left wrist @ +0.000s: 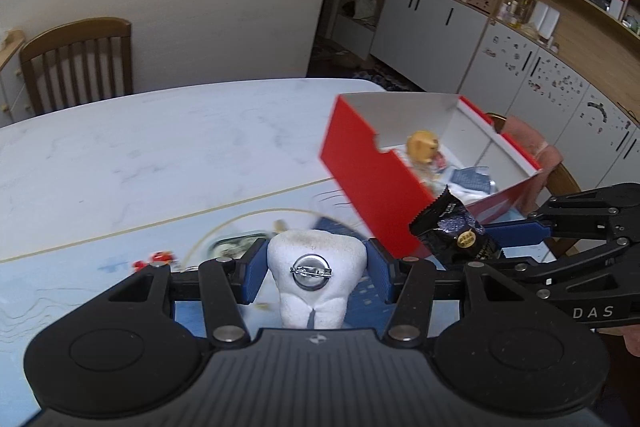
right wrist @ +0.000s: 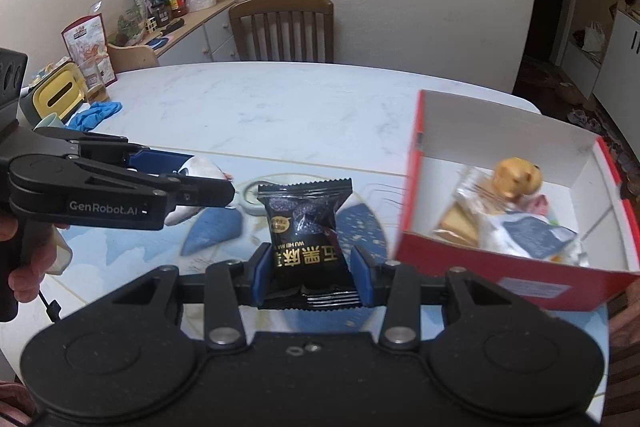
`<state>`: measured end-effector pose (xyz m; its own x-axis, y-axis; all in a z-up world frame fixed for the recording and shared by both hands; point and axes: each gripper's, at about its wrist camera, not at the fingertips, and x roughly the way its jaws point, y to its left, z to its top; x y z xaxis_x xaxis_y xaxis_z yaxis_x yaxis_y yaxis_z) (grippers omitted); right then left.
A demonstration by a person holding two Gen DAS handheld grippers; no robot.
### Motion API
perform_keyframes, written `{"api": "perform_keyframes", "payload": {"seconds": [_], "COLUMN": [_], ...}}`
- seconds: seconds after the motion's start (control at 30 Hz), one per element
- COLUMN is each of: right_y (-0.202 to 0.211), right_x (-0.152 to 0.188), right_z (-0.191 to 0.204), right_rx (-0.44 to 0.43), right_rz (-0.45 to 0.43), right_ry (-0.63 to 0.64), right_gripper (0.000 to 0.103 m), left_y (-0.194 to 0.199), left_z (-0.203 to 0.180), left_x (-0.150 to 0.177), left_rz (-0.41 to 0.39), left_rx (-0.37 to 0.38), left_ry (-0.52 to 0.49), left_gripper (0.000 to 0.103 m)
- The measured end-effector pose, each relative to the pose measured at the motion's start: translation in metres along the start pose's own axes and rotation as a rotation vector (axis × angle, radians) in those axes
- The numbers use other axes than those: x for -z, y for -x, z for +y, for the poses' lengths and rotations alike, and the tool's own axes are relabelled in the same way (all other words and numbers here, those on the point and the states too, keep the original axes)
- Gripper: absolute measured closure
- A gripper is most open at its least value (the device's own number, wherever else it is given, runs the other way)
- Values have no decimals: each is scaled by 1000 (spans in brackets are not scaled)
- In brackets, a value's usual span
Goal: Organize objects
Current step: 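Carry the tooth plush and candy packet over the red shoebox with both grippers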
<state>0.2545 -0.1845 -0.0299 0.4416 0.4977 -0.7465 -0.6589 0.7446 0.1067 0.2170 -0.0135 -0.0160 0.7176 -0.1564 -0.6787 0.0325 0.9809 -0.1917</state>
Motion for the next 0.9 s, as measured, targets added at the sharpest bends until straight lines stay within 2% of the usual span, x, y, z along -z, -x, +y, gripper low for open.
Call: {"api": "perform_keyframes", "payload": {"seconds": [0.5, 0.9], "right_y": [31, 36], "right_x": [10, 2], "right_z": [-95, -156], "right_rx": [30, 73], "right_rz": [-38, -74], "right_ry": [-61, -96], "right_gripper": [62, 62], "left_y": [-43, -80], "left_z": [-87, -134], "left_x": [-28, -53], "left_rz": [3, 13], "left_rx": [46, 64], "left_ry": [-55, -89], "left_gripper": [51, 51]}}
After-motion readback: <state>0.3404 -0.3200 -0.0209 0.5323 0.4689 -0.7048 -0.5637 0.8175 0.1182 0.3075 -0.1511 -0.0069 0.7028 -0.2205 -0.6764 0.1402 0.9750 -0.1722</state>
